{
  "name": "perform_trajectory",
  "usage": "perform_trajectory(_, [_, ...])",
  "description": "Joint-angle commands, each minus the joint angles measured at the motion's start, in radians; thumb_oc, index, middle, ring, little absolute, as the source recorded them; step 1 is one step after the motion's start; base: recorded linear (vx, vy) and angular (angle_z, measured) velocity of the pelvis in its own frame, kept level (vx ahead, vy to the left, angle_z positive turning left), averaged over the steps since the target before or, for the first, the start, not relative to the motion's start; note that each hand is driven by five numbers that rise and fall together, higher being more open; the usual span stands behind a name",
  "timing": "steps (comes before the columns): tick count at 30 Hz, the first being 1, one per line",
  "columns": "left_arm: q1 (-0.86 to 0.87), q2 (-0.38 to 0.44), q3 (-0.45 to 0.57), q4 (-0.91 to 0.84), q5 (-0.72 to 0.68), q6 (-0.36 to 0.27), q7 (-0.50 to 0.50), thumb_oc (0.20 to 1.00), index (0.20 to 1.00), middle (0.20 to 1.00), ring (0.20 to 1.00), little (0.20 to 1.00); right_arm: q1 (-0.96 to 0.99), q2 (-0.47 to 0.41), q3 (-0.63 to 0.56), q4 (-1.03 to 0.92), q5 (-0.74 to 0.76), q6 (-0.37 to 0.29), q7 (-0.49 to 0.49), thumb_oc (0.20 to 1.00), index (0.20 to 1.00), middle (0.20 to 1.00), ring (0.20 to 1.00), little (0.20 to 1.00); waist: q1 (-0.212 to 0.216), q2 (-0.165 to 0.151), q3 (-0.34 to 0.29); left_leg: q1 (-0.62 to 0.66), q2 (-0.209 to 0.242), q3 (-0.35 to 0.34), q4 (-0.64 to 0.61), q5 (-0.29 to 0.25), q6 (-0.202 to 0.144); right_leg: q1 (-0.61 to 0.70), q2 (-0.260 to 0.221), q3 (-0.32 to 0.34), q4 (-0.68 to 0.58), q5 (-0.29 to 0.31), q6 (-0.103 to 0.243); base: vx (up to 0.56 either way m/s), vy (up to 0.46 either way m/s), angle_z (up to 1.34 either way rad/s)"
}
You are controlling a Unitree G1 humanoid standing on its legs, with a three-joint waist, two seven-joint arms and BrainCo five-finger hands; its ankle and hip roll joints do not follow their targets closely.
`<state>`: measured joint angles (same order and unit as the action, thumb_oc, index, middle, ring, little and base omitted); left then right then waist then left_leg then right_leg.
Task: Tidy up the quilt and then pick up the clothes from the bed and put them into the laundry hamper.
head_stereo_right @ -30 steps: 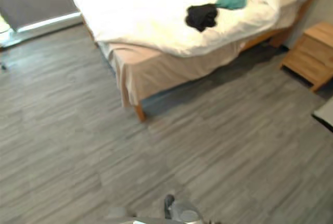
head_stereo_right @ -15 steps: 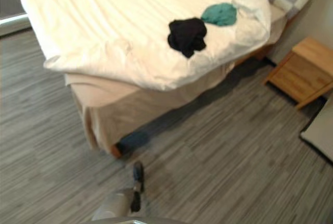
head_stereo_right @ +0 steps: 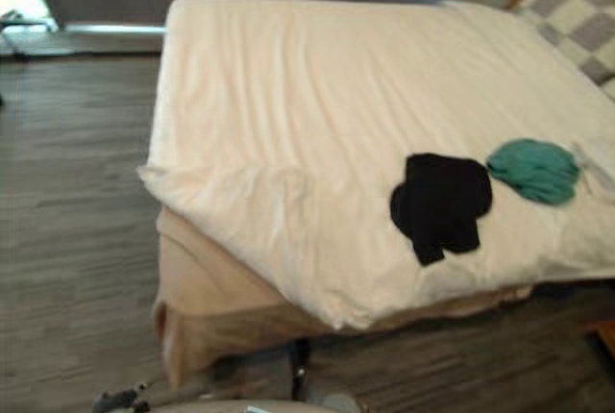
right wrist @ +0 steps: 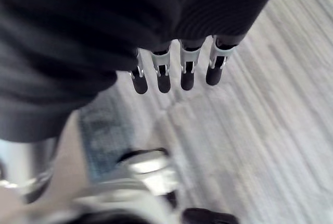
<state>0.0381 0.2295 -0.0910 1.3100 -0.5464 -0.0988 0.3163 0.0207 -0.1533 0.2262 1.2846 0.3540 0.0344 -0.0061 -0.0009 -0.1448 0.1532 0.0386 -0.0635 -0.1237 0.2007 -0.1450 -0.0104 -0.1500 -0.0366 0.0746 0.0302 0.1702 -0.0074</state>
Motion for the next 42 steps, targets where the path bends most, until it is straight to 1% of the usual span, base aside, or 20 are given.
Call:
perform_trajectory(1, [-0.04, -0.047, -0.018, 0.004, 0.021, -0.007, 0.042, 1.0, 1.0, 1.0, 1.0, 1.0, -0.015, -0.044, -0.037, -0.024, 0.081, -0.023, -0.018, 1.0, 1.0, 1.0, 1.0, 1.0, -0.04, 0.076, 0.07, -0.107, 0.156, 0.125, -0.183, 0.222, -0.015, 0.105, -0.027, -0.051, -0.019, -0.078, 0.12, -0.07, -0.099, 0.97])
perform_trajectory(8, [-0.009, -0.047, -0.016, -0.035, 0.086, -0.119, 0.121, 1.0, 1.0, 1.0, 1.0, 1.0, -0.017, -0.065, -0.074, -0.028, 0.089, 0.022, -0.048, 1.0, 1.0, 1.0, 1.0, 1.0, -0.051, 0.084, 0.05, -0.05, 0.171, 0.173, -0.211, 0.213, -0.026, 0.13, -0.027, -0.087, -0.043, -0.08, 0.109, 0.03, -0.001, 0.17])
perform_trajectory(9, [0.0, -0.036, -0.017, -0.061, 0.133, -0.19, 0.17, 1.0, 1.0, 1.0, 1.0, 1.0, -0.017, -0.067, -0.083, -0.009, 0.071, 0.034, -0.039, 1.0, 1.0, 1.0, 1.0, 1.0, -0.049, 0.094, 0.044, -0.032, 0.166, 0.165, -0.234, 0.217, -0.029, 0.143, -0.026, -0.082, -0.056, -0.08, 0.112, 0.08, 0.03, -0.26])
perform_trajectory(10, [0.008, -0.022, -0.026, -0.105, 0.167, -0.258, 0.206, 1.0, 1.0, 1.0, 1.0, 1.0, -0.017, -0.068, -0.086, 0.004, 0.047, 0.039, -0.035, 1.0, 1.0, 1.0, 1.0, 1.0, -0.047, 0.107, 0.04, -0.021, 0.164, 0.161, -0.253, 0.221, -0.033, 0.149, -0.027, -0.083, -0.062, -0.081, 0.114, 0.08, 0.044, -0.09])
perform_trajectory(11, [0.011, -0.015, -0.028, -0.132, 0.187, -0.27, 0.221, 1.0, 1.0, 1.0, 1.0, 1.0, -0.016, -0.069, -0.085, 0.007, 0.047, 0.038, -0.034, 1.0, 1.0, 1.0, 1.0, 1.0, -0.046, 0.112, 0.039, -0.018, 0.163, 0.159, -0.259, 0.222, -0.034, 0.15, -0.028, -0.083, -0.063, -0.081, 0.115, 0.05, 0.094, 0.01])
perform_trajectory(14, [0.03, 0.069, -0.066, -0.438, 0.334, -0.27, 0.316, 1.0, 1.0, 1.0, 1.0, 1.0, -0.013, -0.077, -0.088, -0.003, 0.059, 0.049, -0.039, 1.0, 1.0, 1.0, 1.0, 1.0, -0.047, 0.151, 0.037, -0.019, 0.158, 0.154, -0.278, 0.222, -0.039, 0.139, -0.04, -0.081, -0.065, -0.087, 0.119, 0.01, 0.091, 0.05])
perform_trajectory(18, [0.005, 0.241, -0.079, -0.861, 0.429, -0.113, 0.323, 1.0, 1.0, 1.0, 1.0, 1.0, -0.003, -0.085, -0.092, -0.022, 0.058, 0.057, -0.039, 1.0, 1.0, 1.0, 1.0, 1.0, -0.051, 0.185, 0.048, -0.034, 0.155, 0.156, -0.284, 0.216, -0.041, 0.111, -0.052, -0.069, -0.06, -0.089, 0.123, -0.01, 0.042, -0.01])
perform_trajectory(19, [-0.018, 0.292, -0.054, -1.006, 0.499, -0.045, 0.294, 1.0, 1.0, 1.0, 1.0, 1.0, 0.007, -0.083, -0.091, -0.023, 0.056, 0.051, -0.037, 1.0, 1.0, 1.0, 1.0, 1.0, -0.055, 0.196, 0.052, -0.041, 0.156, 0.161, -0.285, 0.215, -0.042, 0.1, -0.059, -0.065, -0.061, -0.086, 0.127, 0.0, 0.0, 0.0])
perform_trajectory(21, [-0.047, 0.32, -0.038, -1.089, 0.534, -0.001, 0.267, 1.0, 1.0, 1.0, 1.0, 1.0, 0.015, -0.083, -0.089, -0.021, 0.053, 0.042, -0.035, 1.0, 1.0, 1.0, 1.0, 1.0, -0.061, 0.203, 0.053, -0.048, 0.157, 0.165, -0.287, 0.215, -0.043, 0.089, -0.063, -0.06, -0.063, -0.083, 0.13, 0.0, 0.0, 0.0])
perform_trajectory(23, [-0.112, 0.364, -0.039, -1.16, 0.611, 0.048, 0.246, 1.0, 1.0, 1.0, 1.0, 1.0, 0.031, -0.081, -0.076, -0.02, 0.045, 0.028, -0.03, 1.0, 1.0, 1.0, 1.0, 1.0, -0.077, 0.211, 0.053, -0.058, 0.159, 0.175, -0.288, 0.215, -0.045, 0.076, -0.069, -0.051, -0.068, -0.075, 0.136, 0.01, -0.014, -0.08])
perform_trajectory(25, [-0.168, 0.386, -0.048, -1.171, 0.596, 0.091, 0.212, 1.0, 1.0, 1.0, 1.0, 1.0, 0.042, -0.08, -0.062, -0.027, 0.036, 0.021, -0.033, 1.0, 1.0, 1.0, 1.0, 1.0, -0.091, 0.213, 0.054, -0.066, 0.164, 0.189, -0.288, 0.215, -0.046, 0.062, -0.072, -0.041, -0.07, -0.071, 0.141, 0.02, -0.022, -0.18])
perform_trajectory(28, [-0.246, 0.397, -0.093, -1.12, 0.588, 0.164, 0.183, 1.0, 1.0, 1.0, 1.0, 1.0, 0.053, -0.085, -0.051, -0.038, 0.016, 0.014, -0.027, 1.0, 1.0, 1.0, 1.0, 1.0, -0.122, 0.215, 0.062, -0.072, 0.174, 0.208, -0.287, 0.219, -0.049, 0.045, -0.071, -0.024, -0.071, -0.064, 0.145, 0.02, -0.023, -0.2])
perform_trajectory(30, [-0.308, 0.398, -0.149, -1.023, 0.584, 0.173, 0.194, 1.0, 1.0, 1.0, 1.0, 1.0, 0.052, -0.096, -0.038, -0.049, -0.002, 0.009, -0.023, 1.0, 1.0, 1.0, 1.0, 1.0, -0.149, 0.217, 0.074, -0.077, 0.182, 0.229, -0.283, 0.223, -0.051, 0.028, -0.07, -0.011, -0.065, -0.061, 0.145, 0.01, 0.005, -0.26])
perform_trajectory(31, [-0.338, 0.401, -0.17, -0.98, 0.57, 0.166, 0.182, 1.0, 1.0, 1.0, 1.0, 1.0, 0.051, -0.1, -0.031, -0.053, -0.011, 0.005, -0.021, 1.0, 1.0, 1.0, 1.0, 1.0, -0.161, 0.217, 0.08, -0.08, 0.186, 0.241, -0.28, 0.224, -0.052, 0.019, -0.07, -0.004, -0.062, -0.061, 0.145, -0.01, 0.027, -0.45])
perform_trajectory(32, [-0.397, 0.403, -0.211, -0.897, 0.623, 0.091, 0.16, 1.0, 1.0, 1.0, 1.0, 1.0, 0.043, -0.11, -0.018, -0.063, -0.027, 0.0, -0.021, 1.0, 1.0, 1.0, 1.0, 1.0, -0.182, 0.216, 0.092, -0.088, 0.193, 0.265, -0.275, 0.226, -0.054, -0.001, -0.069, 0.007, -0.054, -0.059, 0.144, -0.03, 0.029, -0.56])
perform_trajectory(34, [-0.443, 0.408, -0.246, -0.846, 0.638, 0.052, 0.13, 1.0, 1.0, 1.0, 1.0, 1.0, 0.031, -0.119, -0.004, -0.073, -0.038, -0.001, -0.019, 1.0, 1.0, 1.0, 1.0, 1.0, -0.199, 0.213, 0.105, -0.1, 0.197, 0.282, -0.271, 0.228, -0.055, -0.019, -0.067, 0.017, -0.049, -0.057, 0.143, -0.08, 0.024, -0.47])
perform_trajectory(35, [-0.471, 0.408, -0.274, -0.814, 0.647, 0.006, 0.128, 1.0, 1.0, 1.0, 1.0, 1.0, 0.018, -0.126, 0.007, -0.079, -0.042, -0.002, -0.018, 1.0, 1.0, 1.0, 1.0, 1.0, -0.207, 0.211, 0.116, -0.11, 0.198, 0.29, -0.266, 0.228, -0.056, -0.032, -0.066, 0.021, -0.046, -0.055, 0.142, -0.15, 0.016, -0.45])
perform_trajectory(36, [-0.512, 0.417, -0.312, -0.783, 0.703, -0.095, 0.099, 1.0, 1.0, 1.0, 1.0, 1.0, 0.001, -0.132, 0.026, -0.081, -0.049, -0.014, -0.014, 1.0, 1.0, 1.0, 1.0, 1.0, -0.219, 0.21, 0.133, -0.122, 0.202, 0.303, -0.262, 0.227, -0.056, -0.047, -0.063, 0.028, -0.044, -0.055, 0.139, -0.13, 0.006, -0.38])
perform_trajectory(38, [-0.541, 0.438, -0.358, -0.813, 0.796, -0.187, 0.071, 1.0, 1.0, 1.0, 1.0, 1.0, -0.02, -0.136, 0.034, -0.087, -0.053, -0.016, -0.01, 1.0, 1.0, 1.0, 1.0, 1.0, -0.225, 0.211, 0.149, -0.129, 0.202, 0.31, -0.261, 0.226, -0.056, -0.055, -0.06, 0.035, -0.043, -0.055, 0.137, -0.07, -0.005, -0.4])
perform_trajectory(42, [-0.576, 0.469, -0.444, -0.873, 0.904, -0.278, 0.007, 1.0, 1.0, 1.0, 1.0, 1.0, -0.046, -0.142, 0.061, -0.093, -0.045, -0.022, -0.007, 1.0, 1.0, 1.0, 1.0, 1.0, -0.233, 0.216, 0.161, -0.133, 0.201, 0.32, -0.262, 0.226, -0.055, -0.062, -0.064, 0.039, -0.04, -0.055, 0.137, -0.04, 0.014, -0.09])
